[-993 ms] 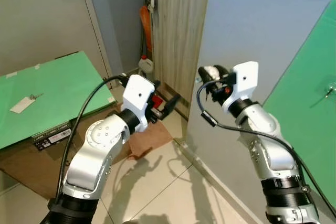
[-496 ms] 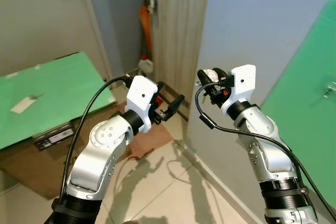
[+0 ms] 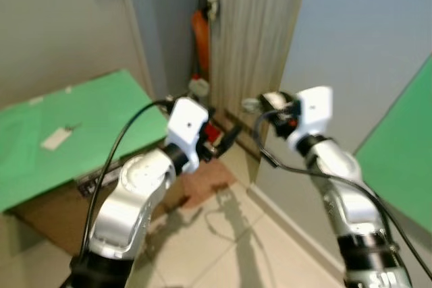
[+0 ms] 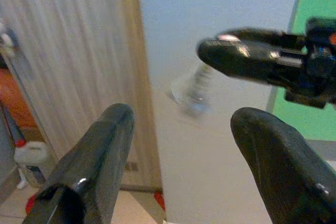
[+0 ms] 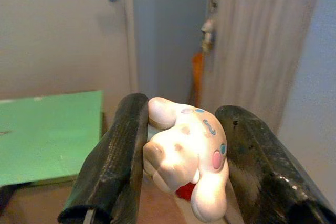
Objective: Hang keys on a hook
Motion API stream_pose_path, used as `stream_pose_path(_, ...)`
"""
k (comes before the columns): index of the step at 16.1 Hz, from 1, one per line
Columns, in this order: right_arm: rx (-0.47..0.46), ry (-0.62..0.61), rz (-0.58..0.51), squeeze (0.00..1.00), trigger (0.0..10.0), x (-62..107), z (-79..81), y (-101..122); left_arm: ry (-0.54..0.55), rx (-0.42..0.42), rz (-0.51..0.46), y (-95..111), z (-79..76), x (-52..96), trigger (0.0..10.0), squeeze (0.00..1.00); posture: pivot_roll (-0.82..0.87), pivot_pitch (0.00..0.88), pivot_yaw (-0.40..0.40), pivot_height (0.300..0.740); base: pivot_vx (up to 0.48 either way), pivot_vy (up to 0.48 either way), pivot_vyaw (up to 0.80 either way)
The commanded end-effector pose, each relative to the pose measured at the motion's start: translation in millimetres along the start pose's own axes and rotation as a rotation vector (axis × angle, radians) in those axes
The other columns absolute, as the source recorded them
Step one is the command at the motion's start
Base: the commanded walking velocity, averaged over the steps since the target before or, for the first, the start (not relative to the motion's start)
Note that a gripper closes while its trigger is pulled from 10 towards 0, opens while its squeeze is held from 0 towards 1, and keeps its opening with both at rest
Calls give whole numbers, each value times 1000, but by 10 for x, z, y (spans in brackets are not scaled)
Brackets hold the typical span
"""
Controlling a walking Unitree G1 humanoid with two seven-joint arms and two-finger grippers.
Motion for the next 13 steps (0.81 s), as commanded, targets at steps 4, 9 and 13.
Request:
stream_pose_path(4, 9, 24, -32, 0, 10000, -50, 57, 144, 11, -27, 15, -14, 82, 15, 10000, 0, 43, 0, 7, 740, 0, 0, 0)
stream_pose_path(9, 42, 78, -64, 0, 10000, -149, -23, 513, -22, -48, 19, -1, 107, 0, 10000, 0, 37, 0, 13, 740, 0, 0, 0)
stream_pose_path(13, 83, 134, -78, 0, 10000, -203, -11, 733, -39, -59, 14, 19, 110, -29, 10000, 0, 38, 0, 12, 740, 0, 0, 0)
Point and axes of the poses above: a point about 5 cm out from each wrist's last joint towards the gripper, its own x axis pointing back from the gripper into the wrist, its own y axis along the axis of the wrist's last joint, z = x × y, the point moved 6 cm from there along -x, pointing out of the wrist towards the gripper, and after that the axes turned 6 degrees about -x, right-handed, at the moved point
